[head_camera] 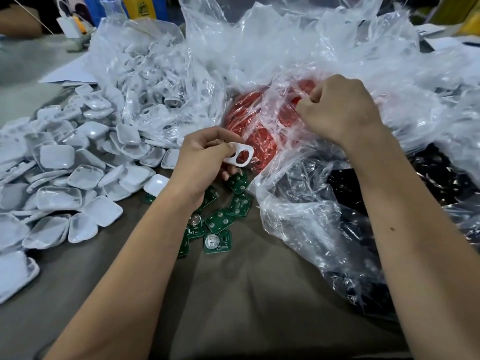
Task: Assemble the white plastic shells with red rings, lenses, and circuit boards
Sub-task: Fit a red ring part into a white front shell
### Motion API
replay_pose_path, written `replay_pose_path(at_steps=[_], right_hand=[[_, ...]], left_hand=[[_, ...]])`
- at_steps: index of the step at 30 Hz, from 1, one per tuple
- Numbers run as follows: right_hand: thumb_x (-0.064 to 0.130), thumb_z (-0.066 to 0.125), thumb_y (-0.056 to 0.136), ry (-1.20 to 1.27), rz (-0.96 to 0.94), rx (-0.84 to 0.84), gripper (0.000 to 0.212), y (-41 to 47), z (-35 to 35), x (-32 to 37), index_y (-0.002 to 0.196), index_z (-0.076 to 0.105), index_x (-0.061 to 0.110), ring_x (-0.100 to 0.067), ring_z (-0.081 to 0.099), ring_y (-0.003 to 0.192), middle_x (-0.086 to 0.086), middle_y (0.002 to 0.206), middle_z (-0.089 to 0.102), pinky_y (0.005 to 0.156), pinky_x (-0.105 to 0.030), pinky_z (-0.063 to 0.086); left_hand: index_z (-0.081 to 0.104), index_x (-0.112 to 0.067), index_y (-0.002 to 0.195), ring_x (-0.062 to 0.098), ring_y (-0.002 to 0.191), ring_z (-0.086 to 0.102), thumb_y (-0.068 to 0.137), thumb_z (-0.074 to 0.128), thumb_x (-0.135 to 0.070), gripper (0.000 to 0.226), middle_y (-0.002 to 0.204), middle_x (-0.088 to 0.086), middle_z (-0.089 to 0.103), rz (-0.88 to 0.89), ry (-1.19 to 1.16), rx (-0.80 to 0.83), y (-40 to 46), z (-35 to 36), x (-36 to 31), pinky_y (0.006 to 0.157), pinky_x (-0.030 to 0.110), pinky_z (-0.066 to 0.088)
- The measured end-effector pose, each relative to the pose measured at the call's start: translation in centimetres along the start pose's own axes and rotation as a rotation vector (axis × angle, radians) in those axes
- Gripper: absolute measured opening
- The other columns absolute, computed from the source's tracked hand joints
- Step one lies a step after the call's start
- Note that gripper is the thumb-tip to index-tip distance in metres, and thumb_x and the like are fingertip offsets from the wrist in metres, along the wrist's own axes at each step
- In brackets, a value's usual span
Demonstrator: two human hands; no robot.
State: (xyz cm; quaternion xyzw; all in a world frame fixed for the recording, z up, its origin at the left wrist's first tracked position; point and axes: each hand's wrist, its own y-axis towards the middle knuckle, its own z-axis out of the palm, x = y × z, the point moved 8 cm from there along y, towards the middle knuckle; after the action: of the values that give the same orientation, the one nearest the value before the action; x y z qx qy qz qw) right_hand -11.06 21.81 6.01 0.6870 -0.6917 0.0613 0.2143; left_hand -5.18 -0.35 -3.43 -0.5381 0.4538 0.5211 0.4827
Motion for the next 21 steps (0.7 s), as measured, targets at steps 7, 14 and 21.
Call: replay_pose_path(at_steps=[7,14,21], right_hand=[[0.023,0.061,0.101,0.027,-0.087,-0.123,0.029,-0.2,-2.2,1.5,0.087,0.075,0.002,-0.031,0.067,0.070,-0.017,0.083,0.072,0.078,-0.039,0.062],[0.019,0.051,0.094,0.946,-0.198,-0.019,0.037,-6.6,-1.2,7.8,0.069,0.063,-0.006,-0.004,0.036,0.039,0.008,0.045,0.046,0.041,-0.018,0.029],[-0.006,0.045,0.094,1.169,-0.130,0.103,0.028,-10.6,8.1,9.3,0.088,0.063,0.014,-0.002,0.054,0.063,0.015,0.070,0.061,0.063,-0.022,0.042]], left_hand=[[0.075,-0.005,0.091,0.016,0.049,0.057,0.093,0.063,0.003,0.014,0.074,0.009,0.071,-0.009,0.015,-0.018,-0.2,-0.3,-0.3,0.041,0.020,0.040],[0.058,0.000,0.091,0.018,0.051,0.065,0.092,0.062,0.010,0.011,0.072,0.008,0.075,-0.036,-0.081,-0.004,-0.2,-0.3,-0.4,0.047,0.022,0.050],[0.069,-0.018,0.099,0.018,0.061,0.069,0.075,0.065,0.001,0.031,0.072,0.001,0.074,0.045,0.013,-0.083,0.2,-2.3,-0.8,0.053,0.029,0.054]])
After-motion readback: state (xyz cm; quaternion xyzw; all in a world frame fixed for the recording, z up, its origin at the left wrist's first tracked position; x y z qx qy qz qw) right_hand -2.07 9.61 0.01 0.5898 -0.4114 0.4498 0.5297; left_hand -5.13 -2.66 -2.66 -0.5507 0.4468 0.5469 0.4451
